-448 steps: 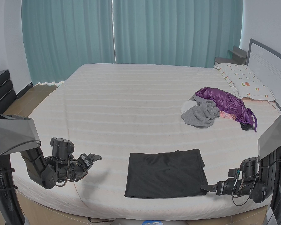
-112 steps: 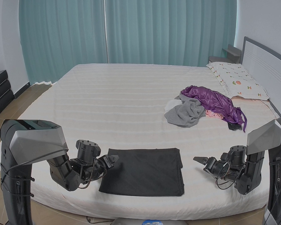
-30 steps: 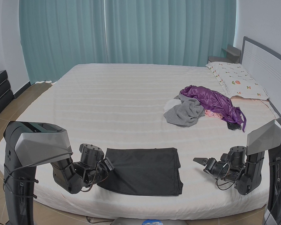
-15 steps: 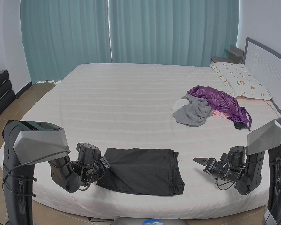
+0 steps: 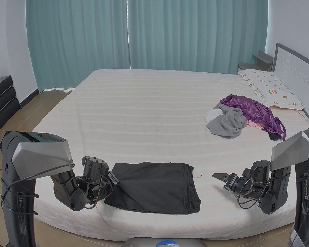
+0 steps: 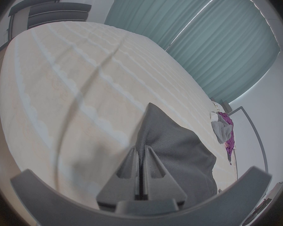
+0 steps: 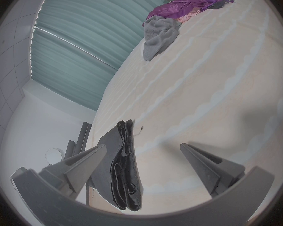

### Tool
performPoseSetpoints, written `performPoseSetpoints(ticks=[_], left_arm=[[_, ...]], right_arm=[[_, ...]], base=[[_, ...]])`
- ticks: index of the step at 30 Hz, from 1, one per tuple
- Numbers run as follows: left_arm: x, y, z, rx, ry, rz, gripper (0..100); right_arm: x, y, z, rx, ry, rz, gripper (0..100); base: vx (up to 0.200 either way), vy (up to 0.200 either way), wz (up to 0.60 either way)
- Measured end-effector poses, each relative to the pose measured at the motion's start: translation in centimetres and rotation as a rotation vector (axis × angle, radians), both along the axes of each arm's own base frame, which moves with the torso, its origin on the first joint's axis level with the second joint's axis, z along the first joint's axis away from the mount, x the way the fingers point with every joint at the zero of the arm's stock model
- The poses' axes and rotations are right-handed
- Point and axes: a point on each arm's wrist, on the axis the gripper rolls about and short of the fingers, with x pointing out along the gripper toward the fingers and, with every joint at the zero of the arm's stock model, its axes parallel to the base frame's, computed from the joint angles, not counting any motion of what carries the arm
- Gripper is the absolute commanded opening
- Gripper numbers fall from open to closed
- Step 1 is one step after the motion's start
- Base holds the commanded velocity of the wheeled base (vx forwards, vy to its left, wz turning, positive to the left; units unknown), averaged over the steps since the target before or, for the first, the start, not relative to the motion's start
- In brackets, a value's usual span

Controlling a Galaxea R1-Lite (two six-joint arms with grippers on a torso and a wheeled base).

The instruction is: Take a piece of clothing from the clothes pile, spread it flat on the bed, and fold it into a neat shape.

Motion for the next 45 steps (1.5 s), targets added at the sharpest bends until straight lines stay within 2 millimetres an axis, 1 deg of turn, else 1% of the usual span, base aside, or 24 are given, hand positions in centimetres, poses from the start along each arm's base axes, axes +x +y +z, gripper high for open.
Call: performPoseSetpoints(ticks=[23,45], left_arm=[[0.03,0.23,0.07,-0.001,0.002,0.007,0],[-0.29,0.16,-0.07,0.003,0.013,0.002,0]], right_arm=[[-0.02,0.0,-0.03,0.0,0.002,0.0,100],[-0.02,-0.01,-0.06,-0.001,0.002,0.0,100]], base=[[0.0,0.2,0.0],[0.0,0.0,0.0]])
